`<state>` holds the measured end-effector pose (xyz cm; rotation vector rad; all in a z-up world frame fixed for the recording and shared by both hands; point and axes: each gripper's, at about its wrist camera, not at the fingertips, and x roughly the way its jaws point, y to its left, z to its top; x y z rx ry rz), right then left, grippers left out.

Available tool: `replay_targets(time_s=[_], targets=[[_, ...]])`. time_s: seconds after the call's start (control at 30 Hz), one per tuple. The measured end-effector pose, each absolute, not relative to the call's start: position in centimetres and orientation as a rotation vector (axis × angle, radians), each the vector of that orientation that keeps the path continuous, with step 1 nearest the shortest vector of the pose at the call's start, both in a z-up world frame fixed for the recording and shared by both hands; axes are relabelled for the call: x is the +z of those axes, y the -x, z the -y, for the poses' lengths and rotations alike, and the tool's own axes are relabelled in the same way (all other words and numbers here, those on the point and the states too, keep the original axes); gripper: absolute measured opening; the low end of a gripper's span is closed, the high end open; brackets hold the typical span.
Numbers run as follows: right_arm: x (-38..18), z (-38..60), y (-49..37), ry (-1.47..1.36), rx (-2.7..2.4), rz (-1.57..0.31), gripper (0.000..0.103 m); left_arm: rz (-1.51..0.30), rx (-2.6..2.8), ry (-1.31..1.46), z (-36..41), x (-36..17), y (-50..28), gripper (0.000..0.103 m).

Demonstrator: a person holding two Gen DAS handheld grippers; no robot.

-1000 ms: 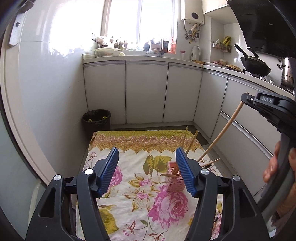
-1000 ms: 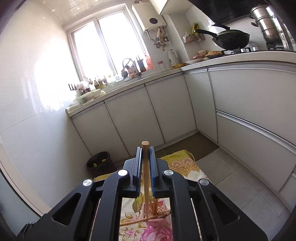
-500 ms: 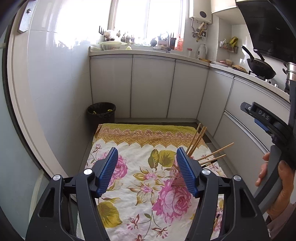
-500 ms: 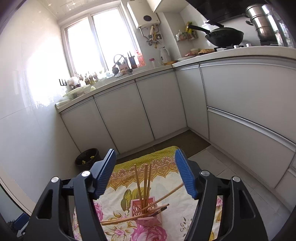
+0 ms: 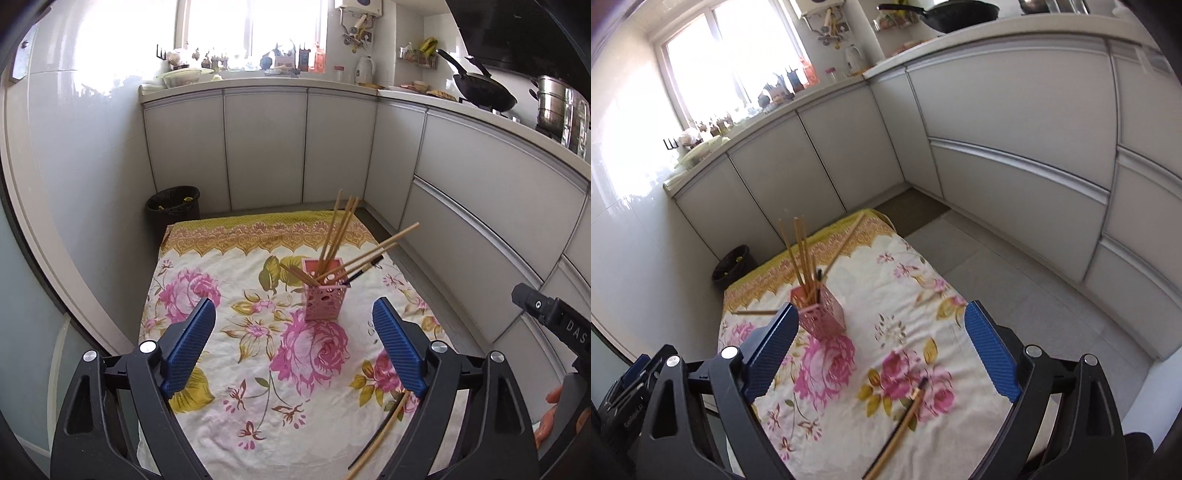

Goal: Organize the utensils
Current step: 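Move both tools back to the last two chopsticks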

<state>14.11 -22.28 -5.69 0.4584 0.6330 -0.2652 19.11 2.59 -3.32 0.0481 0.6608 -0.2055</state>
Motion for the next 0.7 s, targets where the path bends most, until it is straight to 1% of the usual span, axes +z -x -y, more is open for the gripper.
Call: replay_targets(time_s=[0.23, 0.5, 0.7], targets=[[-10.1, 23.3, -10.5, -0.485, -0.290, -0.759, 0.089, -0.767, -0.286, -0.114, 1.3, -7.1, -18.4, 0.088], [-14.5, 24.2, -7.9, -0.542, -0.295, -0.906, 0.089, -0.982, -0.401, -0.183, 5.1, -13.5, -20.5, 0.089], [-17.4, 24.8, -6.6, -0.584, -0.312, -1.001, 0.089, -1.136, -0.496, -0.214, 7.7, -17.0, -22.7, 0.089]])
